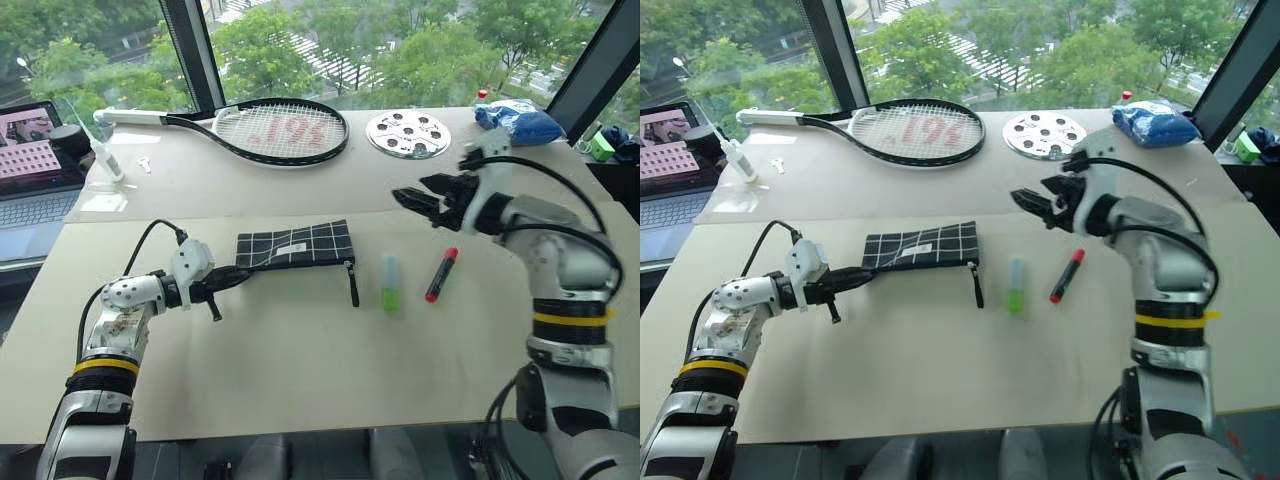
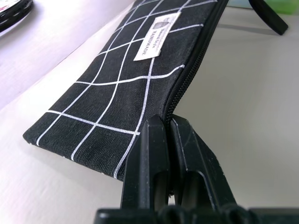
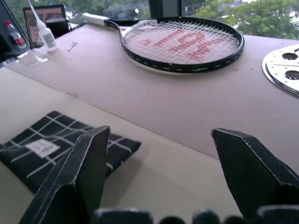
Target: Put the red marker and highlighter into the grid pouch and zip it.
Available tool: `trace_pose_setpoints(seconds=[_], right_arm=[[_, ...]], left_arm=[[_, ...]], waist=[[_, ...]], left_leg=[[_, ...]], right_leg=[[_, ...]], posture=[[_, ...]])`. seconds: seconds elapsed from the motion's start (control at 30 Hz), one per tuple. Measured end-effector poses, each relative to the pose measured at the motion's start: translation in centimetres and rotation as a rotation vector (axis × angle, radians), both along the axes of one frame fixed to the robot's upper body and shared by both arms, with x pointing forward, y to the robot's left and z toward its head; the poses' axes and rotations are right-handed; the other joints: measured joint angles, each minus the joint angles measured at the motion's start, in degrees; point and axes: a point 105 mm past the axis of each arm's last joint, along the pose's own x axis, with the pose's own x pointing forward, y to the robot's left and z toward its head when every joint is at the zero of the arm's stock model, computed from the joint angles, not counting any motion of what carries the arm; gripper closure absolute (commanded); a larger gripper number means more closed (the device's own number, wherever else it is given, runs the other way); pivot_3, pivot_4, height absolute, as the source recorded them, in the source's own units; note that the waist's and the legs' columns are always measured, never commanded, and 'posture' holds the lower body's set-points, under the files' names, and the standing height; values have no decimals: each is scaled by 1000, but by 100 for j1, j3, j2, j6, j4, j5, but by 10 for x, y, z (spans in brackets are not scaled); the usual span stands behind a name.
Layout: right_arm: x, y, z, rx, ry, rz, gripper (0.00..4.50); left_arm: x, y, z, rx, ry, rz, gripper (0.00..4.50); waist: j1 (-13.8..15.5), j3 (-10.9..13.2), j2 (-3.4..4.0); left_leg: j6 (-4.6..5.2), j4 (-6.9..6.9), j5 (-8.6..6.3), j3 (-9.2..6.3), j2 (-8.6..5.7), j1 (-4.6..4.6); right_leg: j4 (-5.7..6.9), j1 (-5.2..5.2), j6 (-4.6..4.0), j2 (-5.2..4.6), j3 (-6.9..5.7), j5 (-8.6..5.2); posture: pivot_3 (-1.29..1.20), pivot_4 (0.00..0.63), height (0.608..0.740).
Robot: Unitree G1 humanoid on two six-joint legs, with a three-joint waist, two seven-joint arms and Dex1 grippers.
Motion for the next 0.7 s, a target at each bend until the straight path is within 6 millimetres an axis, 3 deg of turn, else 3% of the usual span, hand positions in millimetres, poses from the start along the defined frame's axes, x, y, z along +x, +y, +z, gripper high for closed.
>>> trace_pose_setpoints(seconds=[0.1,0.23,0.4,0.57,0.7], right_arm=[[-27,18,-19,-44,46,101,724],[-47,72,-67,-111,162,232,724],[-16,85,-88,-219,109,45,724],[9,83,-74,-248,9,-55,724],[16,78,-77,-264,-3,-78,724]], left_arm=[[6,-3,10,-39,6,75,4500],[8,-23,18,-81,12,87,4500],[8,-33,17,-89,37,101,4500],[6,-38,13,-75,60,104,4500],[6,-40,13,-77,63,111,4500]], waist=[[-4,0,0],[-26,0,-1],[23,0,-1],[38,0,-1],[29,0,-1]], left_leg=[[1,1,-1,1,1,5],[-3,16,1,5,-1,2],[-21,20,12,5,-3,2],[-31,20,17,4,-3,0],[-29,19,16,4,-3,-1]], right_leg=[[1,3,0,1,0,0],[4,4,-1,-2,3,1],[3,4,-7,-2,3,5],[-1,4,-8,-2,3,5],[-2,4,-8,-1,3,5]], posture=[[0,150,740],[0,150,740],[0,150,740],[0,150,740],[0,150,740]])
